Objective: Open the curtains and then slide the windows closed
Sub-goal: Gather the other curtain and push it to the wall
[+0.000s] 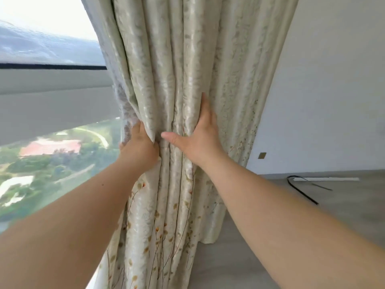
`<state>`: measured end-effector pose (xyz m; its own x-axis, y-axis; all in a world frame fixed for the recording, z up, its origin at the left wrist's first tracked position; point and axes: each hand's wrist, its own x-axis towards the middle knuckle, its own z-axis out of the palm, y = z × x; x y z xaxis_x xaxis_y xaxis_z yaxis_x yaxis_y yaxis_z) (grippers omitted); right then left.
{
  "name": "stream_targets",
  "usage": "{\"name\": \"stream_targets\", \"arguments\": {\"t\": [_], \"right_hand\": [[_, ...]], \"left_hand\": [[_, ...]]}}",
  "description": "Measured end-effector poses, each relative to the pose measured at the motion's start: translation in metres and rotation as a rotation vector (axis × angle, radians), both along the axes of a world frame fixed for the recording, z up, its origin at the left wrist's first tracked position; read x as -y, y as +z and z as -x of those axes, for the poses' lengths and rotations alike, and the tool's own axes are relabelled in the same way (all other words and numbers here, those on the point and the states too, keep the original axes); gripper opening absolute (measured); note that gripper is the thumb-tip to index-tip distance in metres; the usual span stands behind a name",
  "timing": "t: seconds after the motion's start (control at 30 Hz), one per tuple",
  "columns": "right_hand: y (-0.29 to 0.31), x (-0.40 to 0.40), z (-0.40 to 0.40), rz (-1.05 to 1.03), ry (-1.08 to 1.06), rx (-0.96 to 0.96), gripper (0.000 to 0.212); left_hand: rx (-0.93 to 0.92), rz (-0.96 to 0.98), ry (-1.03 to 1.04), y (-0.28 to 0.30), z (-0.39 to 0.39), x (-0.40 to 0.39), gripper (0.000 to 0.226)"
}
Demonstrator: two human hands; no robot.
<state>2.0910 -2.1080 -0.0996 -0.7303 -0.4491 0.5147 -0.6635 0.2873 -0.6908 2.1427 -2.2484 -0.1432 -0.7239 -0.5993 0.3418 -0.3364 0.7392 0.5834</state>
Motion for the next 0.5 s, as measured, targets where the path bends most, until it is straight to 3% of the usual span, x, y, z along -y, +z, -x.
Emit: {"name": "stream_targets", "arguments": {"t": [0.07,0.17,0.43,0.5], "right_hand": [[0.005,-0.014,0.034,0.044,-0.122,-0.070,0.121],[0.008,-0.033,0.091,0.027,-0.197,-0.004,0.128],[0.004,-0.091,0.264,0.033,-0.214,0.038,0.135],[0.010,-0.102,0.307,0.034,-0.212,0.035,0.135]], "left_hand": [[0.008,-0.019,-0.056,-0.002,0.041,-0.007,0.062],[0.026,-0.018,-0.147,0.003,0.106,-0.023,0.061],[-0.048,-0.035,-0.253,0.019,0.290,-0.094,0.041],[-0.105,-0.065,-0.258,0.022,0.332,-0.108,0.044]]}}
